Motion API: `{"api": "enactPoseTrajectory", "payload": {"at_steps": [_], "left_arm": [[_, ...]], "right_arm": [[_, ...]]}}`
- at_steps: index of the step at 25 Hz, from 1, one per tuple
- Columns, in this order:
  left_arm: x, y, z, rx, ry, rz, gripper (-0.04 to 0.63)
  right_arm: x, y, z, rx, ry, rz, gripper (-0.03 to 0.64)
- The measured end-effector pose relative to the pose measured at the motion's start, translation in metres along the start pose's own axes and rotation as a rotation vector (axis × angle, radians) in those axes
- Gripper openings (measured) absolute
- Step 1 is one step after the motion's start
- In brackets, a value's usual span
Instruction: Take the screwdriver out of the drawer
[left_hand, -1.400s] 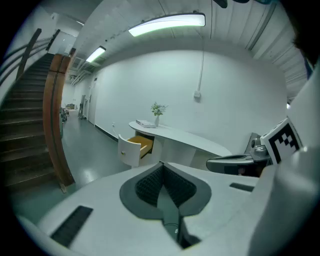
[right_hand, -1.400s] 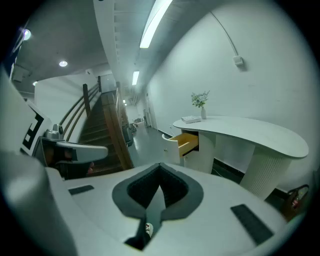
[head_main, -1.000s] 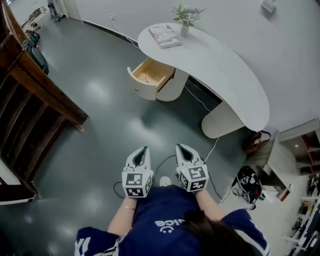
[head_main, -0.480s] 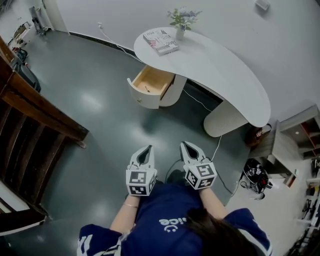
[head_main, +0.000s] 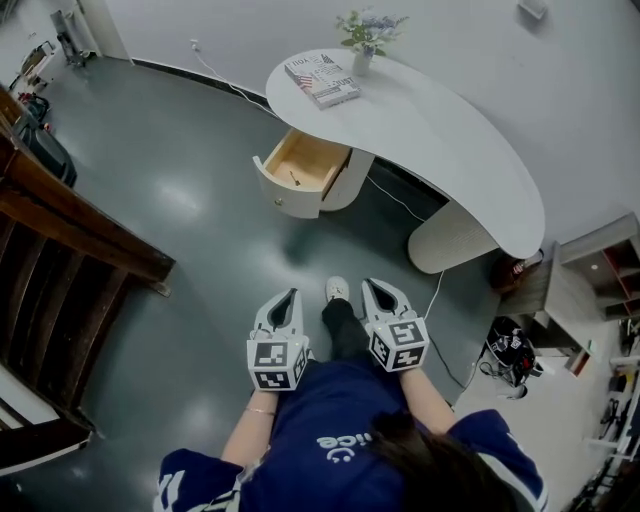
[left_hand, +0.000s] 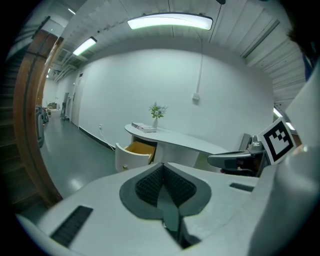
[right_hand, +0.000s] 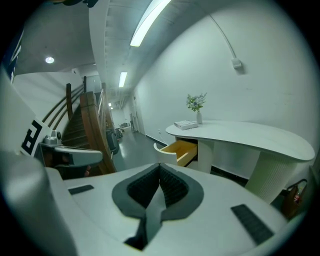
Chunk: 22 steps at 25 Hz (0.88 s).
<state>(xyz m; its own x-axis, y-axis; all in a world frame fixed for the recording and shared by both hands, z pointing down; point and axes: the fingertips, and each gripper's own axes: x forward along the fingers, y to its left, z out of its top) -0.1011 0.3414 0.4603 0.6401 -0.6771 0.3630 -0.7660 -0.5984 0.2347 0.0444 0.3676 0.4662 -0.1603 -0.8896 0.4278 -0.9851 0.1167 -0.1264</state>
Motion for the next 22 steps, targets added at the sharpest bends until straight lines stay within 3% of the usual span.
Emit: {"api": "enactPoseTrajectory", "payload": {"at_steps": [10,22], "left_arm": [[0.060,0.037,0.035,0.000,0.002,0.132,0.005],[0.180,0.046,0.088,-0.044,-0.003,0.199,0.005]], "right_arm": [[0.092,-0.025,0.045,-0.010,-0.010,0.144,0.006],[0.188,-0.092,0.087,-0.049,0.052,0.270,0.008]]}}
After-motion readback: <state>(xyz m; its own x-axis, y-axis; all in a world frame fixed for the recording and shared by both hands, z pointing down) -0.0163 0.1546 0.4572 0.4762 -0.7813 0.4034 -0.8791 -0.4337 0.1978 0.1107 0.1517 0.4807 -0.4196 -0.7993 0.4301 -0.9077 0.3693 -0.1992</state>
